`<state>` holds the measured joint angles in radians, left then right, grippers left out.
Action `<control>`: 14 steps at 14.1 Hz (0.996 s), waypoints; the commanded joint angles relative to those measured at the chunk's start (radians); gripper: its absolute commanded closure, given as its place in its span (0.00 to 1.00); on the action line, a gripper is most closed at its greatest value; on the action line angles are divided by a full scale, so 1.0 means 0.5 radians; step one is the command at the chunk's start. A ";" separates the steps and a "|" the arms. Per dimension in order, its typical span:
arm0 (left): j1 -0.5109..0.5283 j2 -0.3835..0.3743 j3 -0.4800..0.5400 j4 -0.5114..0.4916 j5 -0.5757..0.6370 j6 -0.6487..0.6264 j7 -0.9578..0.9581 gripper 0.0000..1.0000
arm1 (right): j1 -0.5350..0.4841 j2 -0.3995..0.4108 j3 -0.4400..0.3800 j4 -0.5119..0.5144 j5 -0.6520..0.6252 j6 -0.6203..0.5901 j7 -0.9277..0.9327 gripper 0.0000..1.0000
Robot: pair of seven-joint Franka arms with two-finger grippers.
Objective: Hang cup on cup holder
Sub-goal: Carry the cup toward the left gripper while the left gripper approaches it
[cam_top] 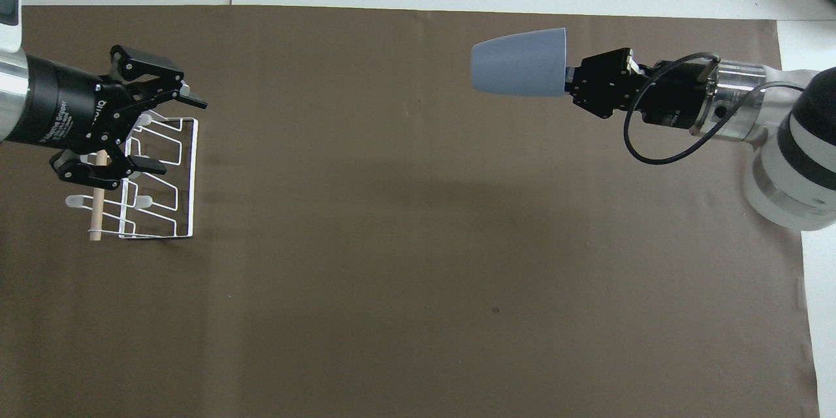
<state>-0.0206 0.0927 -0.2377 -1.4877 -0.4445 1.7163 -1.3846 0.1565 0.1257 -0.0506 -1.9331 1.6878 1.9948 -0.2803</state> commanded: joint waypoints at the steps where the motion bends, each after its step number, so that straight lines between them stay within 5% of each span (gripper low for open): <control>1: -0.002 0.094 -0.073 0.116 -0.047 0.104 -0.377 0.00 | 0.116 -0.077 0.000 -0.095 0.137 0.127 0.024 1.00; 5: -0.011 0.311 -0.239 0.340 -0.047 0.194 -0.807 0.00 | 0.239 -0.080 0.000 -0.122 0.220 0.232 0.024 1.00; 14: -0.247 0.416 -0.252 0.349 -0.050 0.466 -1.176 0.00 | 0.310 -0.101 0.003 -0.162 0.235 0.251 -0.108 1.00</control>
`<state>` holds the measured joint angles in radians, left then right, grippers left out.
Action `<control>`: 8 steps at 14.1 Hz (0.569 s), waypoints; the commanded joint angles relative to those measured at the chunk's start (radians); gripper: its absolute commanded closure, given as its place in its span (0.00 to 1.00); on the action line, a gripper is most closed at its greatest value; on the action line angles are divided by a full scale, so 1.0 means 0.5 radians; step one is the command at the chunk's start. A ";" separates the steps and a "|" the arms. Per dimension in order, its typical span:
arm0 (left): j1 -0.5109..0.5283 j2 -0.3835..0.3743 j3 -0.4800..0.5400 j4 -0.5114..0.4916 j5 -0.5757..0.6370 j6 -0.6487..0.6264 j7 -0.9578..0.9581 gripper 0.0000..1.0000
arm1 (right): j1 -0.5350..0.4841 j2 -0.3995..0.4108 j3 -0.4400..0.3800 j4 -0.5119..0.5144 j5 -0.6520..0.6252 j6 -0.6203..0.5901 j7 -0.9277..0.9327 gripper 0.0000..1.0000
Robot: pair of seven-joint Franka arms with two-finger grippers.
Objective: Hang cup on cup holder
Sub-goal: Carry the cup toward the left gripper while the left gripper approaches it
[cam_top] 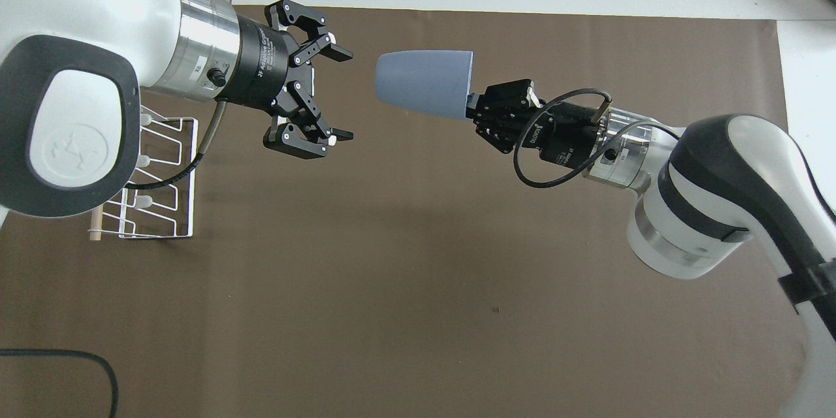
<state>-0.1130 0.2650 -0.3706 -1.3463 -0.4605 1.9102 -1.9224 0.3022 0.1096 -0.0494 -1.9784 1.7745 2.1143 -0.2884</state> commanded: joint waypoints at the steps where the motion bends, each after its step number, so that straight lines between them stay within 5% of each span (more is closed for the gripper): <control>1: -0.081 0.084 0.014 0.066 -0.015 0.128 -0.140 0.00 | 0.031 -0.075 0.001 -0.077 0.062 0.008 -0.098 1.00; 8: -0.170 0.114 0.017 0.039 0.007 0.242 -0.205 0.00 | 0.037 -0.075 -0.002 -0.081 0.062 0.014 -0.107 1.00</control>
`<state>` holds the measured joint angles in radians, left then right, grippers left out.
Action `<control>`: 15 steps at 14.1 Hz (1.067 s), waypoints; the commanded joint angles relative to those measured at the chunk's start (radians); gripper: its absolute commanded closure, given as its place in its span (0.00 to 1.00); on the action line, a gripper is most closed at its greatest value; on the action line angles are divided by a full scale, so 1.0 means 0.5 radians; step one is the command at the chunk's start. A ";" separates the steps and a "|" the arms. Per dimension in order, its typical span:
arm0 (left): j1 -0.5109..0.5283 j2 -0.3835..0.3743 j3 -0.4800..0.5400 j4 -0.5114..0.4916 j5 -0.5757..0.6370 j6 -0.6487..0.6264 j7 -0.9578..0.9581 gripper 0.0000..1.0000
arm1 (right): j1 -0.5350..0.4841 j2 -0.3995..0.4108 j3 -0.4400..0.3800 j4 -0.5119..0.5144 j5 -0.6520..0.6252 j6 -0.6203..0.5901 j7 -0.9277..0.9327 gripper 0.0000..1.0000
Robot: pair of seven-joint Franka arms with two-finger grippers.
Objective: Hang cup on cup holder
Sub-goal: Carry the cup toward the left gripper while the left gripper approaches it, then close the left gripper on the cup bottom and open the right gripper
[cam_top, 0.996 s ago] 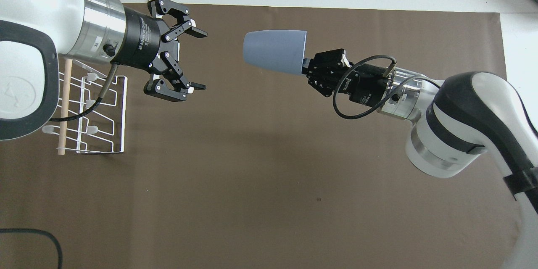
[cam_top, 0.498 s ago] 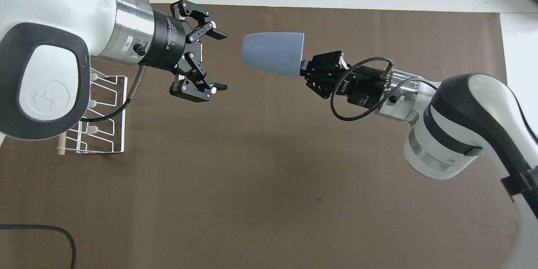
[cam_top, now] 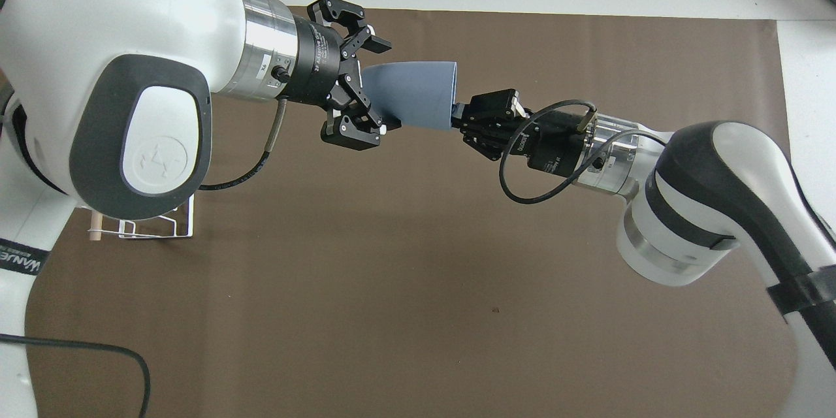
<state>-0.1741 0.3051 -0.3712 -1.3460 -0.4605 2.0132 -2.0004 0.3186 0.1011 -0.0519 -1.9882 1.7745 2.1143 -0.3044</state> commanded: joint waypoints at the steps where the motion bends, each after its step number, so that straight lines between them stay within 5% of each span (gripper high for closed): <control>1: -0.044 0.034 0.021 0.038 0.007 0.033 -0.052 0.00 | 0.004 -0.058 0.003 -0.061 0.062 0.014 -0.075 1.00; 4: -0.032 0.028 0.027 0.035 0.062 -0.004 -0.055 0.00 | 0.004 -0.058 0.003 -0.061 0.062 0.011 -0.075 1.00; 5: -0.032 0.025 0.027 0.023 0.080 -0.001 -0.055 0.16 | 0.004 -0.058 0.003 -0.058 0.062 0.011 -0.075 1.00; 7: -0.029 0.022 0.031 0.011 0.092 -0.004 -0.052 0.79 | -0.002 -0.058 0.003 -0.058 0.062 0.005 -0.075 1.00; 8: -0.023 0.022 0.028 0.007 0.099 -0.004 -0.052 1.00 | -0.005 -0.055 0.003 -0.058 0.062 0.005 -0.075 1.00; 14: -0.029 -0.003 0.031 -0.005 0.387 -0.084 -0.015 1.00 | -0.005 -0.058 0.003 -0.058 0.062 0.014 -0.054 1.00; 15: -0.023 -0.012 0.034 -0.008 0.408 -0.099 0.003 1.00 | -0.002 -0.058 0.003 -0.058 0.062 0.014 -0.051 0.94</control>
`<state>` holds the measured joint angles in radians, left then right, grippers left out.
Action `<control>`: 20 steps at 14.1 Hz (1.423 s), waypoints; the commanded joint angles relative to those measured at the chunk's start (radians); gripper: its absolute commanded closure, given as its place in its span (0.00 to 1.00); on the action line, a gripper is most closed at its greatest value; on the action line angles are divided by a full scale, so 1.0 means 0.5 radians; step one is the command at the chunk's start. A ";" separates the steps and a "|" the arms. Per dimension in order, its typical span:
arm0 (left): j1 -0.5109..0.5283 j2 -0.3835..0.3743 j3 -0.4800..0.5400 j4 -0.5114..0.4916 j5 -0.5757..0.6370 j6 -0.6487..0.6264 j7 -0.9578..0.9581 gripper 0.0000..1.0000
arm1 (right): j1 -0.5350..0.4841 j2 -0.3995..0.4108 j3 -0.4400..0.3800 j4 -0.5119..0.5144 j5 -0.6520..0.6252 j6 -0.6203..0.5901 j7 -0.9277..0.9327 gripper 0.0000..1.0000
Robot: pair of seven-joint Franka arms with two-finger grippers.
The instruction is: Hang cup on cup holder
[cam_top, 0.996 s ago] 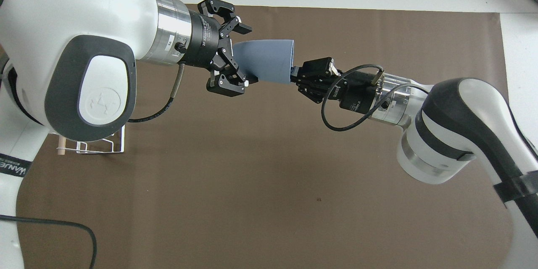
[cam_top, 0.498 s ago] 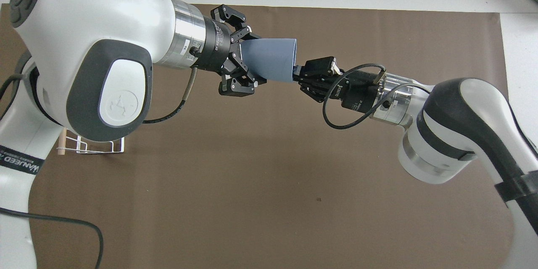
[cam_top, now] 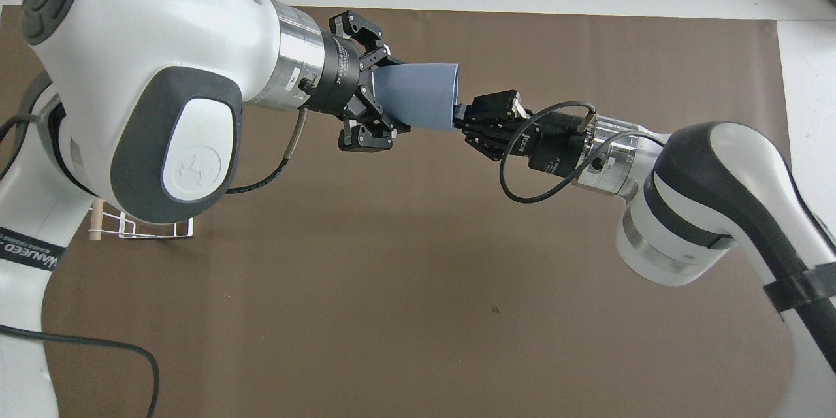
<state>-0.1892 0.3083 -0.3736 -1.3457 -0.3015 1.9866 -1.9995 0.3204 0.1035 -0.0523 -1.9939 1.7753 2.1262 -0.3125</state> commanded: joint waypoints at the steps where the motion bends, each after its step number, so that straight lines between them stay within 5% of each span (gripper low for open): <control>1: 0.022 -0.040 0.039 -0.014 0.112 -0.055 0.026 1.00 | -0.009 -0.063 0.003 -0.047 0.060 -0.009 -0.035 0.84; 3: 0.059 -0.098 0.039 -0.079 0.140 -0.059 0.093 1.00 | -0.009 -0.063 0.003 -0.044 0.060 0.000 -0.016 0.13; 8: 0.127 -0.202 0.048 -0.174 0.158 -0.086 0.274 1.00 | -0.009 -0.060 0.003 -0.044 0.060 0.006 0.002 0.08; 11: 0.145 -0.251 0.051 -0.254 0.439 -0.114 0.339 1.00 | -0.042 -0.045 -0.009 -0.028 -0.108 0.012 -0.001 0.02; 16: 0.222 -0.410 0.051 -0.566 1.068 -0.080 0.348 1.00 | -0.223 -0.029 -0.015 0.042 -0.717 0.024 0.054 0.00; 20: 0.311 -0.579 0.051 -0.937 1.528 0.107 0.351 1.00 | -0.239 -0.017 -0.015 0.150 -1.609 0.208 0.235 0.00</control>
<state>-0.0668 0.1094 -0.3476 -1.6741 0.3728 1.9767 -1.8393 0.1917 0.0944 -0.0681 -1.9508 1.1587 2.1694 -0.2505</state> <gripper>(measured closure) 0.278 0.000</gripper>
